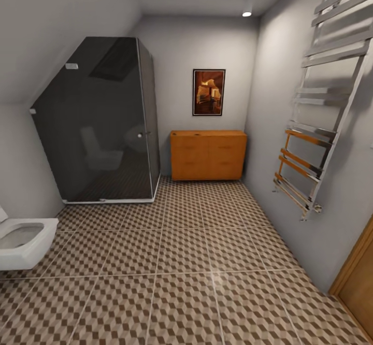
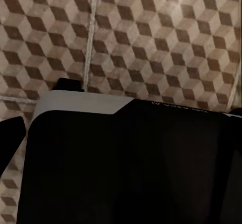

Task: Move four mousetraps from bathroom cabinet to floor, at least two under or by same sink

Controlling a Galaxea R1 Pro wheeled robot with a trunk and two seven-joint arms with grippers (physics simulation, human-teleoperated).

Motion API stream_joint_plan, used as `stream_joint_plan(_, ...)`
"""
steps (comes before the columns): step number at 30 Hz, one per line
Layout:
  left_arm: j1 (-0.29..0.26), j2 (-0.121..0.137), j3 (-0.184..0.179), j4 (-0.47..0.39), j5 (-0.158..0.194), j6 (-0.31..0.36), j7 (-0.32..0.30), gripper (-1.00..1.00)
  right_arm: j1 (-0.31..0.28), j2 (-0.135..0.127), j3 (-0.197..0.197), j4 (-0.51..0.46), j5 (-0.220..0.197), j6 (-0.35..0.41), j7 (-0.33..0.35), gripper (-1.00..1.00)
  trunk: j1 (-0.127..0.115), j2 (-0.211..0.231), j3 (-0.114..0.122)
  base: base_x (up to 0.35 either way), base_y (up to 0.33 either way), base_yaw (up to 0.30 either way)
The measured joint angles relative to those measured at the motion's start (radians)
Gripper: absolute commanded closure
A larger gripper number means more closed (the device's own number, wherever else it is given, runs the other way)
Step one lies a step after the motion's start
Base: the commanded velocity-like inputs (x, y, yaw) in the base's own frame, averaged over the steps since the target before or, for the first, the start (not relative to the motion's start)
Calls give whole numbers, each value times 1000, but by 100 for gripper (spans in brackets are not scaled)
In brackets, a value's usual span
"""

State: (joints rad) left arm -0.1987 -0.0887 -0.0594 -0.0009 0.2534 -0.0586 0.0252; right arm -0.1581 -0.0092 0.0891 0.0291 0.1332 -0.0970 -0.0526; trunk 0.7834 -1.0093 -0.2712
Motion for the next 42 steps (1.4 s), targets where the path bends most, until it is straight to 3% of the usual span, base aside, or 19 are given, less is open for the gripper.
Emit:
stream_joint_plan(11,0,0,0,0,0,1,0,-100,0,-2,0,0,1,-1,2,-100,0,0,0,320,0,-16)
stream_joint_plan(25,0,0,0,0,0,1,0,-100,0,0,-1,0,-1,-2,2,-100,0,0,0,320,0,-167)
stream_joint_plan(42,0,0,0,0,0,1,0,-100,0,0,-2,0,0,-1,2,-100,0,0,0,320,0,-7)
